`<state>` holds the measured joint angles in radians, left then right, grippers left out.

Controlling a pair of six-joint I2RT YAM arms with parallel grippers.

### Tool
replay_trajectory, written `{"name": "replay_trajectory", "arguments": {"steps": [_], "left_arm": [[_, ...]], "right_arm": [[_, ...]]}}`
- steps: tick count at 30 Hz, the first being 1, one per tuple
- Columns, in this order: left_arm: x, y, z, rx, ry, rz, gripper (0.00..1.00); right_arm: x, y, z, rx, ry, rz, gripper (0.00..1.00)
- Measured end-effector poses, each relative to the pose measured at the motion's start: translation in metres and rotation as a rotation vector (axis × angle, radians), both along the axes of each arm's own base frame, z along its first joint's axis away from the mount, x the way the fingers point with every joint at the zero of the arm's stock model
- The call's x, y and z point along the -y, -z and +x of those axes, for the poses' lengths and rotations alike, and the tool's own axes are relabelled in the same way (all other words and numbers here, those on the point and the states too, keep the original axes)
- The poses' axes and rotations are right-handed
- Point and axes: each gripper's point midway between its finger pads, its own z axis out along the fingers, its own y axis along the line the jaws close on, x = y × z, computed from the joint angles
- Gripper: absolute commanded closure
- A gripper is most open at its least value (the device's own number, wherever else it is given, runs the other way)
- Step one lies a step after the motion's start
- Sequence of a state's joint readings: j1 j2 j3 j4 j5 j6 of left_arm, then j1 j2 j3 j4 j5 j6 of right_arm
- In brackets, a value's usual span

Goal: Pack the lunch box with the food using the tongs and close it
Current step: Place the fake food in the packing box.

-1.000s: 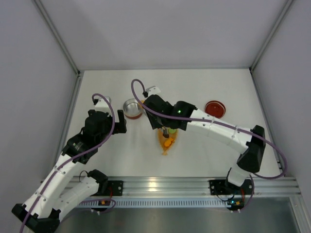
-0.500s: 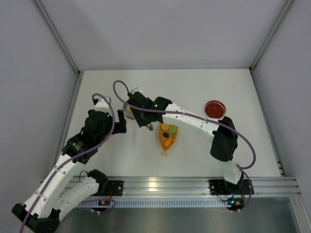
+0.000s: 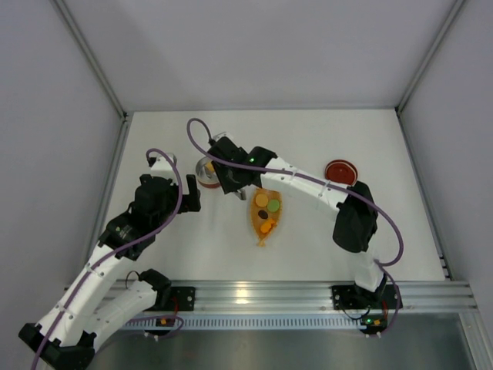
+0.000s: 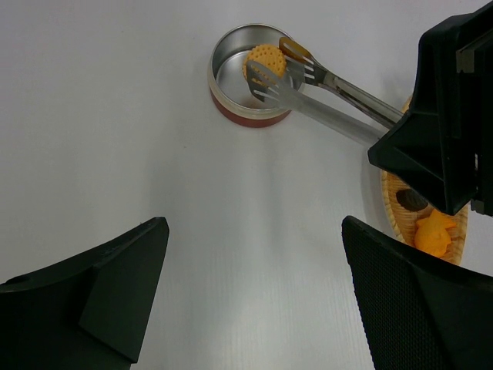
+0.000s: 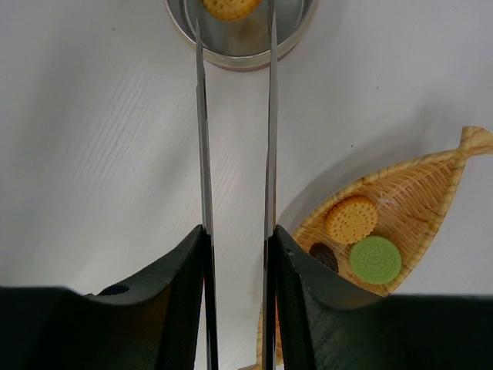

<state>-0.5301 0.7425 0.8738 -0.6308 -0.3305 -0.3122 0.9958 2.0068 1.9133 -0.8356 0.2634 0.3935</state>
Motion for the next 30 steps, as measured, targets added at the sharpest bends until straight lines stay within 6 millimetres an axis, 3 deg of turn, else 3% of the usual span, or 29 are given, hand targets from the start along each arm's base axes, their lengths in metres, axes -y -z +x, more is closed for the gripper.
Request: {"name": "replay_trajectory", "arguments": {"steps": [13, 24, 26, 30], "left_arm": [[0.0, 0.0, 0.0, 0.0, 0.0, 0.0, 0.01], [0.0, 0.0, 0.0, -0.001, 0.0, 0.0, 0.01], [0.0, 0.0, 0.0, -0.001, 0.0, 0.0, 0.01], [0.0, 0.0, 0.0, -0.001, 0.001, 0.0, 0.01]], "right_arm": [[-0.008, -0.008, 0.01, 0.017, 0.005, 0.036, 0.53], [-0.01, -0.012, 0.013, 0.03, 0.004, 0.04, 0.52], [-0.007, -0.014, 0.013, 0.037, 0.009, 0.042, 0.52], [0.021, -0.022, -0.002, 0.04, 0.02, 0.027, 0.52]]}}
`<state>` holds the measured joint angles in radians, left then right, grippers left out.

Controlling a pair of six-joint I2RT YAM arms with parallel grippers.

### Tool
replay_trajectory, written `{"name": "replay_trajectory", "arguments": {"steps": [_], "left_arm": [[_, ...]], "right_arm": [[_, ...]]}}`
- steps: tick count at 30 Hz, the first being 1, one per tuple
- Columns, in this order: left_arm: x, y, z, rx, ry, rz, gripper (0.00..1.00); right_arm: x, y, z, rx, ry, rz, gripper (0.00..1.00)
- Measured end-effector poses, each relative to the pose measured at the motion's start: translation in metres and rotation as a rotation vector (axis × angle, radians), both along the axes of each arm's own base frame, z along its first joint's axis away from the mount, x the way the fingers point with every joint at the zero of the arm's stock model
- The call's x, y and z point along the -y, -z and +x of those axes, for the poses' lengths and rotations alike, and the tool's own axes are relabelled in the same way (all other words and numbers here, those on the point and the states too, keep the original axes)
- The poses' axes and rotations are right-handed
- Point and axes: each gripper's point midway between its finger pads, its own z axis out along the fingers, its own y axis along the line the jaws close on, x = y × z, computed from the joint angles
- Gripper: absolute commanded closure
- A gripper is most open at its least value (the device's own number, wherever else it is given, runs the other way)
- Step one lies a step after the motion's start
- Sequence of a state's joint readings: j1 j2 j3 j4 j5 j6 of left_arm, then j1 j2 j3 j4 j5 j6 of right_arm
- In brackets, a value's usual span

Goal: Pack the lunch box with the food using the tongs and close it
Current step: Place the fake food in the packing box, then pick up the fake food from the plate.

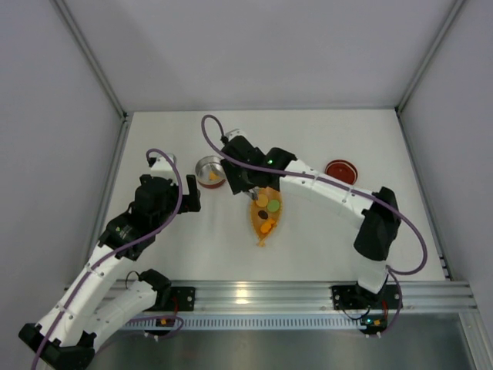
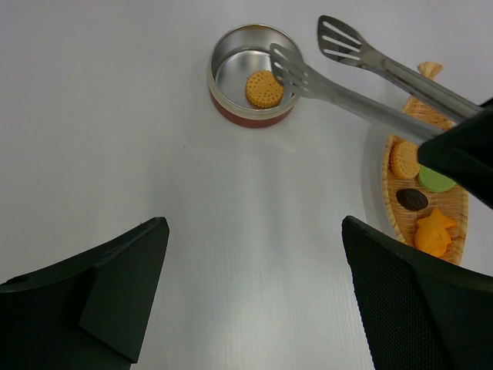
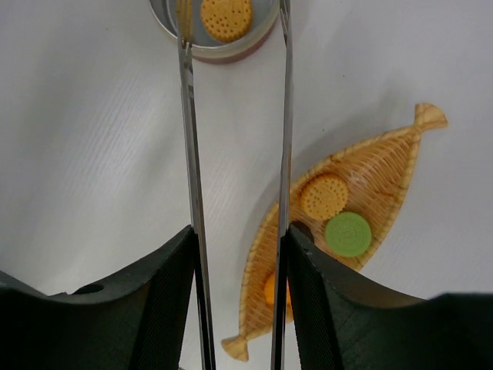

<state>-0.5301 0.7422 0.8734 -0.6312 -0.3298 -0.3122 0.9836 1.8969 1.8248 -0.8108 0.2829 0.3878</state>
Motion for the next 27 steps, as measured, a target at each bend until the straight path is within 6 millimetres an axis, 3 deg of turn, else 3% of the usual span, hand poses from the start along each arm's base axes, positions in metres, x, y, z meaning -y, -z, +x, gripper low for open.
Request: {"name": "replay_trajectory", "arguments": {"steps": [7, 10, 20, 27], "left_arm": [[0.0, 0.0, 0.0, 0.0, 0.0, 0.0, 0.01], [0.0, 0.0, 0.0, 0.0, 0.001, 0.0, 0.01], [0.0, 0.0, 0.0, 0.0, 0.001, -0.001, 0.01], [0.001, 0.0, 0.0, -0.001, 0.004, -0.002, 0.01]], "right_arm": [[0.072, -0.037, -0.039, 0.052, 0.052, 0.05, 0.52], [0.097, -0.04, -0.053, 0.062, 0.076, 0.069, 0.53], [0.139, 0.02, -0.081, -0.027, 0.104, -0.051, 0.53], [0.148, 0.02, -0.087, -0.027, 0.101, -0.057, 0.54]]}}
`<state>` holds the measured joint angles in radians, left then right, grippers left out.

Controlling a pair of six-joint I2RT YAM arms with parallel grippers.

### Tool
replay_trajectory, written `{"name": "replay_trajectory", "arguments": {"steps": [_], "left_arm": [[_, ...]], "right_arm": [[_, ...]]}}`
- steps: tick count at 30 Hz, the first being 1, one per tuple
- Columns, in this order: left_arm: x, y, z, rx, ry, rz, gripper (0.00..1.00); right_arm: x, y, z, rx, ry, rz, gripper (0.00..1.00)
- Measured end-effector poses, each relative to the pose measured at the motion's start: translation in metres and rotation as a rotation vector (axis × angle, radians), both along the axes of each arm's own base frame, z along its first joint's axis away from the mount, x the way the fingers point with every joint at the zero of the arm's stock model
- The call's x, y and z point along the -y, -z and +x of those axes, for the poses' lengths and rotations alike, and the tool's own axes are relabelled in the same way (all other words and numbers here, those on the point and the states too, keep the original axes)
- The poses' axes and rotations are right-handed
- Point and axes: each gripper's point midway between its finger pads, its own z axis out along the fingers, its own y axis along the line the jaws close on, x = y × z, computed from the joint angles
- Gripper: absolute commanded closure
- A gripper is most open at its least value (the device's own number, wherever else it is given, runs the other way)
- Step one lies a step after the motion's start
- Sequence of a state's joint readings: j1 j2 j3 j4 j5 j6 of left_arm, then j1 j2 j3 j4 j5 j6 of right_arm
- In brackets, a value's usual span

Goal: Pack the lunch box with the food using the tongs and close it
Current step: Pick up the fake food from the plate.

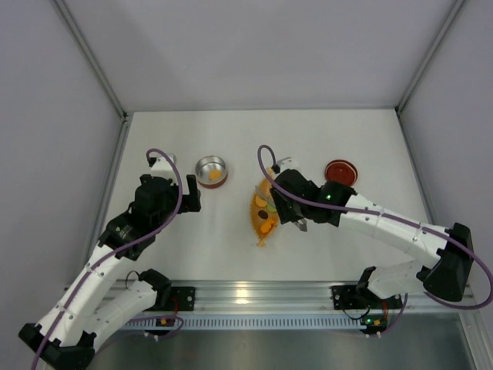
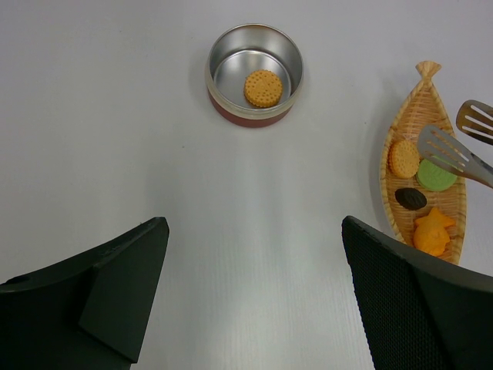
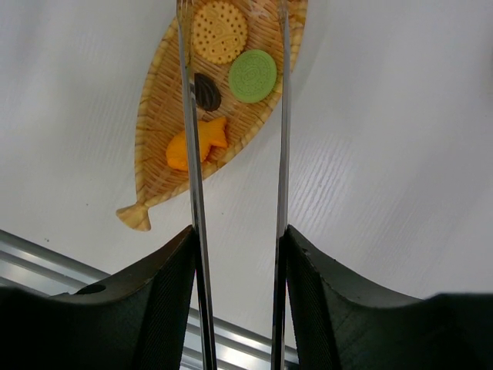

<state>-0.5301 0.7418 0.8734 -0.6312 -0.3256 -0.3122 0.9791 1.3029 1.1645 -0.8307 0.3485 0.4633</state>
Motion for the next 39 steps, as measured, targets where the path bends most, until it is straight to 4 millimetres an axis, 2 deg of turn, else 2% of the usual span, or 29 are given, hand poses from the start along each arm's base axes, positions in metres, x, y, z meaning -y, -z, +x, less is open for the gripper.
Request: {"name": "replay_trajectory", "arguments": {"steps": [10, 20, 27, 39], "left_arm": [[0.0, 0.0, 0.0, 0.0, 0.0, 0.0, 0.01], [0.001, 0.0, 0.0, -0.001, 0.003, -0.001, 0.01], [0.001, 0.0, 0.0, -0.001, 0.003, -0.001, 0.01], [0.001, 0.0, 0.0, -0.001, 0.004, -0.002, 0.01]], "right_arm": [[0.005, 0.014, -0.005, -0.021, -0.03, -0.039, 0.54], [0.001, 0.032, -0.012, -0.06, -0.109, -0.055, 0.54], [-0.004, 0.043, -0.007, -0.057, -0.125, -0.075, 0.53], [0.006, 0.04, 0.015, -0.039, -0.094, -0.05, 0.51]]}}
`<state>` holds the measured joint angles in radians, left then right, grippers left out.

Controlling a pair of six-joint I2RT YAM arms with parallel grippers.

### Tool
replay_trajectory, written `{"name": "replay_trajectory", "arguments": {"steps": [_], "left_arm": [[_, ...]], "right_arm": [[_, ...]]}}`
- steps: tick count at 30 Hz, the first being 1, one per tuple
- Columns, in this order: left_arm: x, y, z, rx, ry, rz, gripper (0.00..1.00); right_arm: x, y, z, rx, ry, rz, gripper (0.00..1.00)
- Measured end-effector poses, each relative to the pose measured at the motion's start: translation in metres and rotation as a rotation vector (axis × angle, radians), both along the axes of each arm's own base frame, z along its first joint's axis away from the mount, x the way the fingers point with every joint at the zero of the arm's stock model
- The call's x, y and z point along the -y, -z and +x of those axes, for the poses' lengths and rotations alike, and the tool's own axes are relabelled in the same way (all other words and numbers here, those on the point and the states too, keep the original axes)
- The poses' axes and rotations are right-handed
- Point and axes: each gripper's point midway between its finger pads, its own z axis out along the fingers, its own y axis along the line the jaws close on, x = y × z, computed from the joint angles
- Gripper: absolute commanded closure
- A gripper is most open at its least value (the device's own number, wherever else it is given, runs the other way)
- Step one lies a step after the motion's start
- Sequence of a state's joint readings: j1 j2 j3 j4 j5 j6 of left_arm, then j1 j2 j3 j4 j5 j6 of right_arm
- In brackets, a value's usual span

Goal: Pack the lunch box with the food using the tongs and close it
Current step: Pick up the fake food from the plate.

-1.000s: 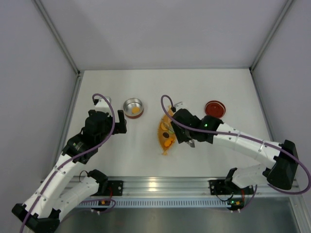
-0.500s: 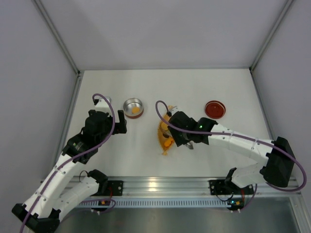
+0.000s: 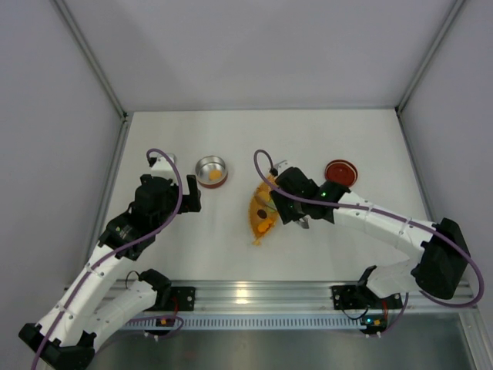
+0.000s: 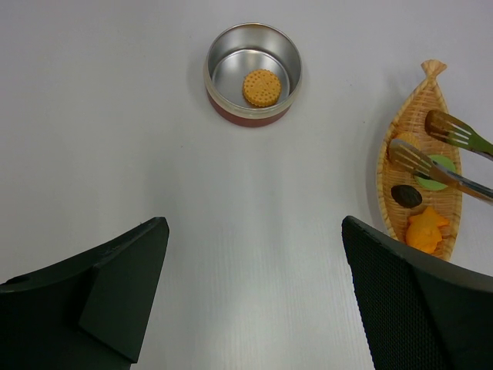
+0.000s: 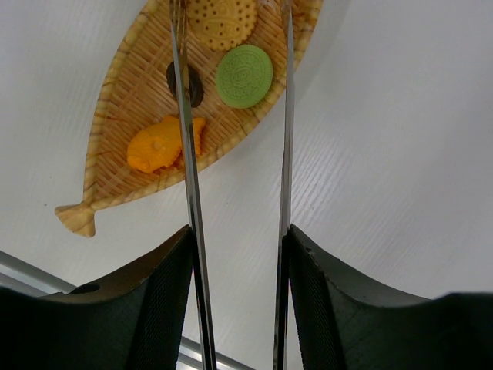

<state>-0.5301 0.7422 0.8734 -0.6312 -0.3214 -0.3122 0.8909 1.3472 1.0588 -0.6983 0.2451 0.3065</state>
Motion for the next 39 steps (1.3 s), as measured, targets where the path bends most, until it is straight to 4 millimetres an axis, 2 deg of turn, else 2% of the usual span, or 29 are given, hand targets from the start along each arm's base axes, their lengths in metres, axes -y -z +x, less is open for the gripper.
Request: {"name": "replay_trajectory", "arguments": {"steps": [4, 13, 26, 39], "left_arm": [[0.0, 0.0, 0.0, 0.0, 0.0, 0.0, 0.01], [0.0, 0.0, 0.0, 0.0, 0.0, 0.0, 0.01], [0.0, 0.0001, 0.0, 0.0, 0.0, 0.0, 0.01], [0.0, 0.0001, 0.0, 0.0, 0.0, 0.001, 0.01]], "right_arm": [[0.0014, 0.002, 0.0047, -0.024, 0.001, 0.046, 0.51], [-0.0046, 0.0069, -0.0011, -0.062, -0.043, 0.082, 0.52], [-0.008, 0.0061, -0.002, -0.066, -0.059, 0.095, 0.64], [-0.006, 0.0032, -0.0019, -0.06, -0.053, 0.093, 0.66]]}}
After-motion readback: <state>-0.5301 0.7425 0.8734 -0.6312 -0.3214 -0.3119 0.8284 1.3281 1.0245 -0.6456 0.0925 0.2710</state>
